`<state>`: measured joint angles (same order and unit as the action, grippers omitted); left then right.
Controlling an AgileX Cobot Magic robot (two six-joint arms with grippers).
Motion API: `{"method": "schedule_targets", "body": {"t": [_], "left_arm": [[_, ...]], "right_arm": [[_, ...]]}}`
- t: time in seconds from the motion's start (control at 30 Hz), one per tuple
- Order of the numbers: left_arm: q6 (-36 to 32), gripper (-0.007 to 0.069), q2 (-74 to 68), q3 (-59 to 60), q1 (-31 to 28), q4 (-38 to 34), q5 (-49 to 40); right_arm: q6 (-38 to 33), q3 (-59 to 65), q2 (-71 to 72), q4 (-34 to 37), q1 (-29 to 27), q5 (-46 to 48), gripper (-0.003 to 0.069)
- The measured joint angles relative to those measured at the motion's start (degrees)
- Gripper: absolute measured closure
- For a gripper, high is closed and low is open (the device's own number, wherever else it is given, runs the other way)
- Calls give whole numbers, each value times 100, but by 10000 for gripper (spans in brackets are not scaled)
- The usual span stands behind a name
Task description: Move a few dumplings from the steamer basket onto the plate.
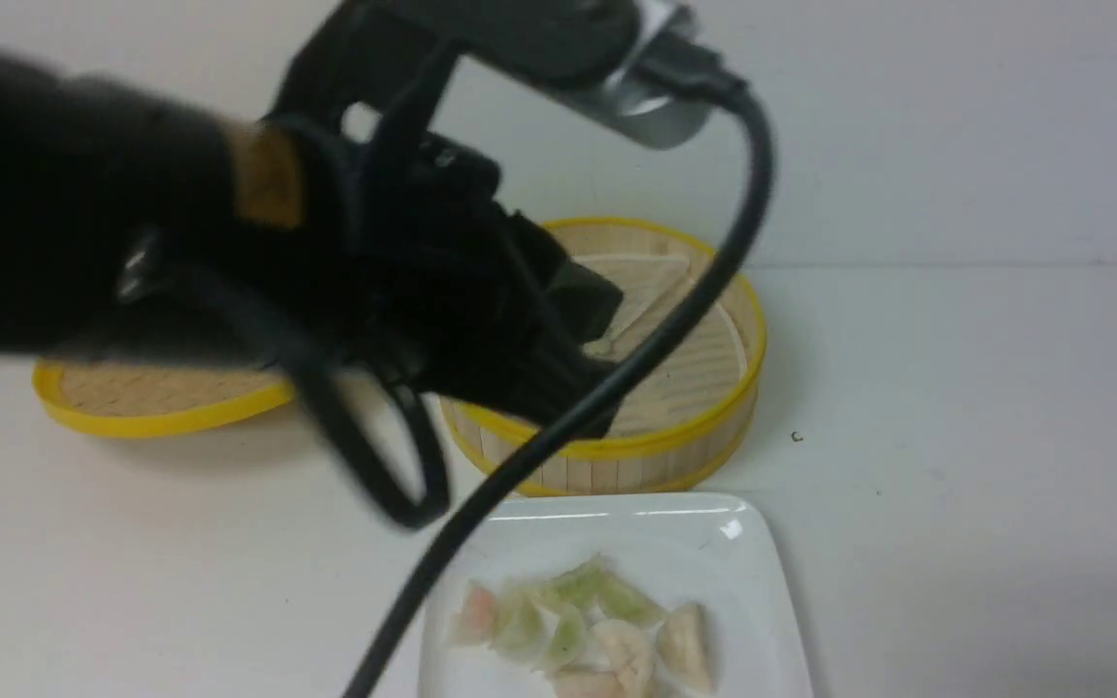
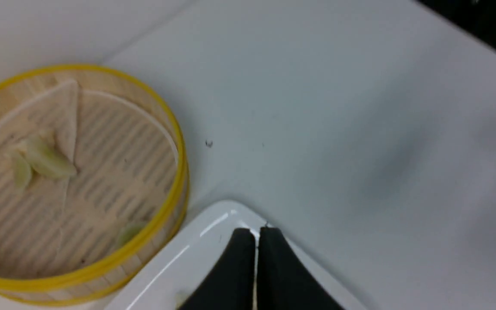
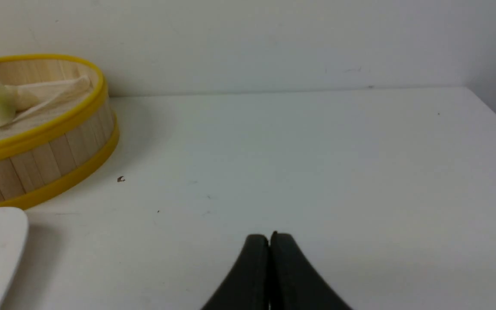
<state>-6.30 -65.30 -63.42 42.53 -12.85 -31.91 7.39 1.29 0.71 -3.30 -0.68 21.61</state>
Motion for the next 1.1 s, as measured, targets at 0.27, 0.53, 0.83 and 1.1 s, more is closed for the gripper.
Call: {"method": "schedule_targets", "body": {"t": [0.27, 0.53, 0.83, 1.1], "left_arm": [[-5, 631, 1517, 1876, 0, -542, 1583], [-199, 631, 2256, 2183, 0, -533, 1550], [-414, 631, 3059, 2299, -5, 46, 1237], [477, 631, 4635, 3931, -1429, 900, 1224]], "right_arm": [[0, 0, 0, 0, 0, 0, 673], [0, 0, 0, 0, 0, 0, 673], [0, 0, 0, 0, 0, 0, 673], [0, 0, 0, -5, 0, 0, 673]]}}
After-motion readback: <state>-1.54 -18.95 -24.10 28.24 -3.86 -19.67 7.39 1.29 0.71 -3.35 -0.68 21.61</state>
